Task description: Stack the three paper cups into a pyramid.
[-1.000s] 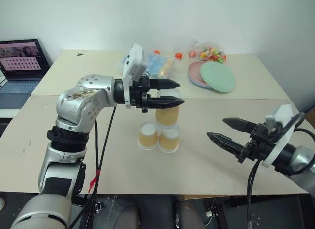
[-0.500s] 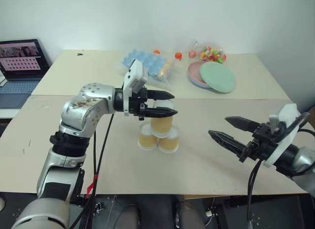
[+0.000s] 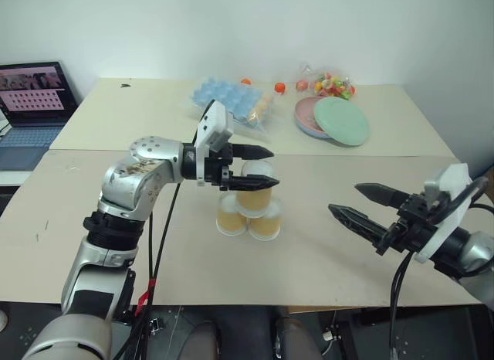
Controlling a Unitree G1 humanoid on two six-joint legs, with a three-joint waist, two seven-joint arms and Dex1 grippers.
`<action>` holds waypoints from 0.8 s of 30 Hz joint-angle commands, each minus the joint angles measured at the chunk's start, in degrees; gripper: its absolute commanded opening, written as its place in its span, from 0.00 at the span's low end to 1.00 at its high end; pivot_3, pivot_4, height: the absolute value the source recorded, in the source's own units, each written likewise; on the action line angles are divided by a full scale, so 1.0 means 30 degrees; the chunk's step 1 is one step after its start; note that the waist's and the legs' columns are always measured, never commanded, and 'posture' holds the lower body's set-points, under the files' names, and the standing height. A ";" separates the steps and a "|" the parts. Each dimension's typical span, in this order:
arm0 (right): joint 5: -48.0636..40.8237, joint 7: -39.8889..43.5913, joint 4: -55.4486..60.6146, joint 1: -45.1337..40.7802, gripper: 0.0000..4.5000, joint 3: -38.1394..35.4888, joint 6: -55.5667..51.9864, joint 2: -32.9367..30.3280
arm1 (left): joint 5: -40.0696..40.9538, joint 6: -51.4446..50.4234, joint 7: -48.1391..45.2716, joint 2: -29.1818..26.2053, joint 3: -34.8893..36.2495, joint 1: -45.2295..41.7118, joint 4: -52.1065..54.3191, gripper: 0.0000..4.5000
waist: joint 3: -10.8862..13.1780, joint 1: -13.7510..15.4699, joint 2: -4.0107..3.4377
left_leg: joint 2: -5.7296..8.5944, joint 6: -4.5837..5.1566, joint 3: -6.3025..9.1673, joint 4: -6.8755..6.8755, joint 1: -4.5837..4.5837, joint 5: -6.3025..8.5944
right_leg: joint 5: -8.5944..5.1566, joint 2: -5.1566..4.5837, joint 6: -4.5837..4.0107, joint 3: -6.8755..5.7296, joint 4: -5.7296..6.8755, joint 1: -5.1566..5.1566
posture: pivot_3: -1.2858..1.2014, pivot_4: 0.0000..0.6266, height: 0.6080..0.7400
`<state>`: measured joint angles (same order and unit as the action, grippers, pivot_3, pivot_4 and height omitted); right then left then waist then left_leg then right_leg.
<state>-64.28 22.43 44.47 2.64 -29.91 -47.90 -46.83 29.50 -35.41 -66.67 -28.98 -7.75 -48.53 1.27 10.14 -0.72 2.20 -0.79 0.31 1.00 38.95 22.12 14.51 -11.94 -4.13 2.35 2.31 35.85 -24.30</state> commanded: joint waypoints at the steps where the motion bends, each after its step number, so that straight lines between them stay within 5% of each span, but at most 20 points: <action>1: -0.0045 0.0048 0.0421 0.0082 1.00 -0.0809 0.0728 -0.0286 | 0.0220 0.0084 0.0036 0.0035 0.0319 -0.0100 0.0279 0.98 | 0.0000 0.0003 0.0000 | 0.0000 0.0000 0.0001 0.0000 0.0000 0.0000 | 0.0002 -0.0001 -0.0003 0.0000 0.0000 -0.0001 | 0.52 0.24 0.97; 15: 0.0064 0.0223 0.0194 0.0224 1.00 -0.0825 0.0882 -0.0358 | 0.0656 -0.0355 0.0314 0.0166 0.0677 -0.0724 0.0471 0.98 | 0.0000 0.0006 0.0000 | 0.0001 0.0000 0.0000 0.0001 -0.0001 0.0000 | 0.0005 -0.0001 -0.0007 0.0001 0.0001 0.0001 | 0.52 0.24 0.97; 24: 0.0108 0.0362 0.0056 0.0351 1.00 -0.0570 0.1032 -0.0350 | 0.2485 -0.2642 0.1300 -0.0427 0.2463 -0.4104 0.0576 0.98 | 0.0000 -0.0022 0.0000 | 0.0003 0.0000 0.0007 0.0006 0.0009 0.0000 | -0.0004 0.0000 0.0009 -0.0007 -0.0003 -0.0001 | 0.52 0.24 0.97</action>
<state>-64.14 23.28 44.22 3.74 -30.29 -46.61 -47.50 35.98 -42.73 -63.67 -29.68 -2.39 -59.55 2.21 10.14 -0.79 2.20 -0.78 0.32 1.00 38.96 22.11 14.52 -11.96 -4.13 2.39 2.31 35.84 -24.28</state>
